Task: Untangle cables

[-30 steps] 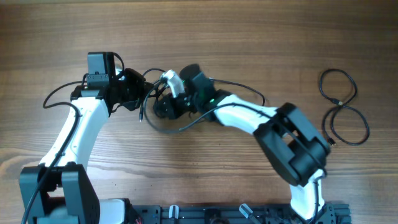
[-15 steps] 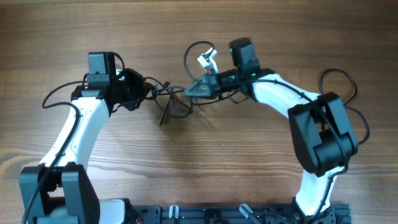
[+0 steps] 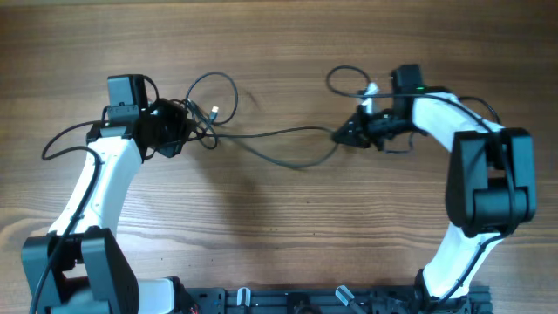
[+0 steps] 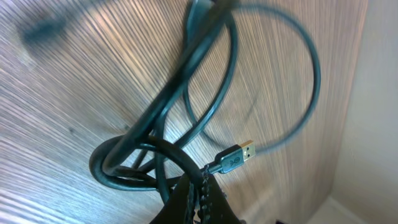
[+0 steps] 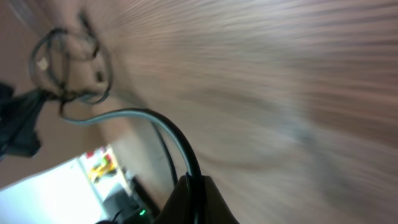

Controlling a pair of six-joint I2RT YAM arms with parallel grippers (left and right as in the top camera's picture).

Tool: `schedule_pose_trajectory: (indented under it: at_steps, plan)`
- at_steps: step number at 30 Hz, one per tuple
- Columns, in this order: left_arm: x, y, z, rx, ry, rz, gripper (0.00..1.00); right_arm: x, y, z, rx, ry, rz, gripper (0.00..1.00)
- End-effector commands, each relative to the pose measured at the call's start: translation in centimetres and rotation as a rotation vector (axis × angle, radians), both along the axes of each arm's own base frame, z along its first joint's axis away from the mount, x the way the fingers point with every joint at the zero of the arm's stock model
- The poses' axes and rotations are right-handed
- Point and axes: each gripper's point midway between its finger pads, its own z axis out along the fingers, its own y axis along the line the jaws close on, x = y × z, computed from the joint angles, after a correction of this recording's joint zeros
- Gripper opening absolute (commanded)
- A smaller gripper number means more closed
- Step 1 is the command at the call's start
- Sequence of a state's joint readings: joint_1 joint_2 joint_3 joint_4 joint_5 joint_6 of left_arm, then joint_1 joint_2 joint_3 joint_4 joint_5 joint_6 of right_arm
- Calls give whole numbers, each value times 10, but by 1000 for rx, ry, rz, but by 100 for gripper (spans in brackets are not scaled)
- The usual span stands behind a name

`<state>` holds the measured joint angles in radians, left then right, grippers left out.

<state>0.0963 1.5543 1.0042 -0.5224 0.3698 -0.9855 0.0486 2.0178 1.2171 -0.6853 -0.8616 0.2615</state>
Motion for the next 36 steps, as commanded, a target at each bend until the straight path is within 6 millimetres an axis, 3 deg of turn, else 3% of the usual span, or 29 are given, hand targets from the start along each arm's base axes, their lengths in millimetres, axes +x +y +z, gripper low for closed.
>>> schedule_pose_trajectory:
  at_steps: [1,3,8,9,11,12,15,16,17,21,24,28,32,36]
  plan:
    - [3,13,0,46,-5,33,4,3,-45,-23,-262,-28,-18,4]
    - [3,13,0,47,-5,33,4,2,-57,-31,-341,-4,-44,4]
    - [3,13,0,46,-5,32,4,2,-57,-31,-343,-1,-47,5]
    - [3,13,0,46,-4,32,4,2,-54,-29,-323,-4,-46,8]
    - [3,13,-1,45,-1,31,4,4,-49,-24,-290,-16,-40,28]
    - [3,12,0,43,-2,30,4,8,-49,-20,-288,-35,-36,31]
    - [3,12,0,43,-2,30,4,24,-48,7,-286,-138,-34,51]
    - [3,12,0,43,-2,30,4,31,-48,23,-286,-190,-34,62]
    - [3,12,0,41,-2,29,4,39,-47,46,-284,-261,-35,66]
    - [2,1,3,-19,-7,-4,4,41,-38,92,-265,-395,-21,67]
    - [-8,-15,5,-136,45,3,4,23,8,117,-99,-500,150,68]
    - [-33,-38,7,-333,210,72,4,-1,62,122,1,-549,309,67]
    - [-46,-59,20,-473,257,13,4,-7,105,126,51,-532,290,68]
    - [-55,-74,32,-581,292,-27,4,-9,144,117,45,-479,231,68]
